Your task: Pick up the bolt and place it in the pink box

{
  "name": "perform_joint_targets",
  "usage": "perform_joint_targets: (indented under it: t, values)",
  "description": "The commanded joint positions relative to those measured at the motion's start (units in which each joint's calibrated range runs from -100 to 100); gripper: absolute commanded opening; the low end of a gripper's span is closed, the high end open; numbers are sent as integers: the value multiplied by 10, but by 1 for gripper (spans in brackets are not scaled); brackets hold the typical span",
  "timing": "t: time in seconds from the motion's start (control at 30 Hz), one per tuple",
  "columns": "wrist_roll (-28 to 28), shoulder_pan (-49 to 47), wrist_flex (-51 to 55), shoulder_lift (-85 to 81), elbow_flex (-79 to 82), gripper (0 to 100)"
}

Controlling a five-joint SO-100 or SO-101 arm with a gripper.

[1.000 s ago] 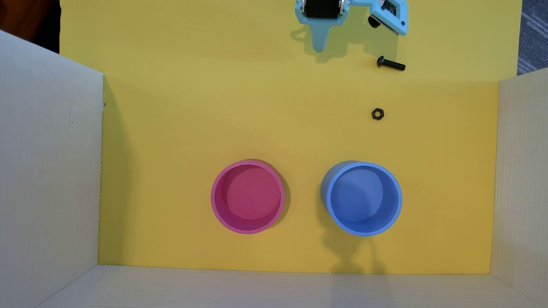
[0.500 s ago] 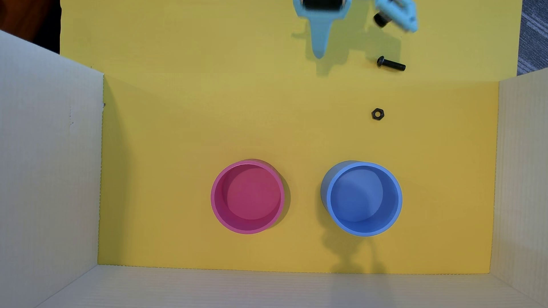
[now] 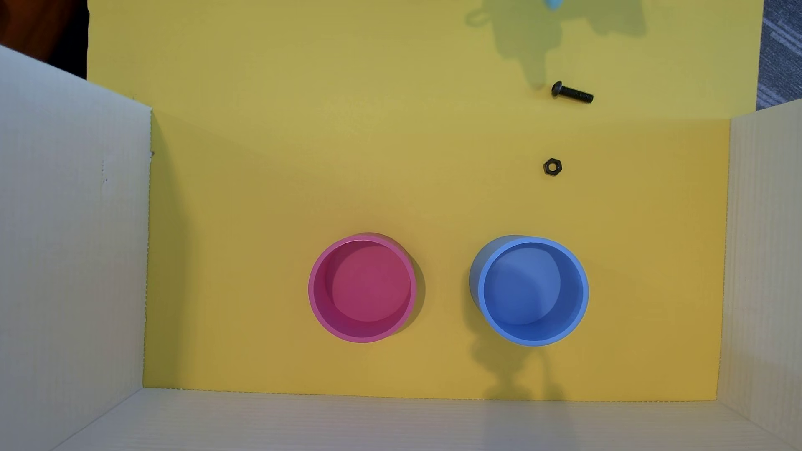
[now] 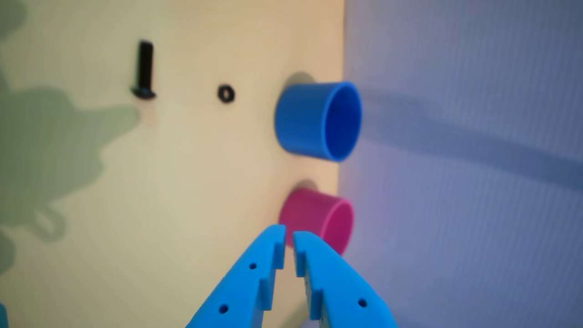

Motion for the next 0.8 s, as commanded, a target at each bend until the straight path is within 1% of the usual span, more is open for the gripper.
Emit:
perform_joint_targets:
  t: [0.0,0.13,0.33,0.6,0.77]
  values:
    - [-1,-20,6,28,-27,2]
    - [-2,-23,4,109,-40,2]
    - [-2,-23,1,279,-81,2]
    - [-2,-24,-94,447,-78,2]
    - [-2,-24,-122,513,-78,2]
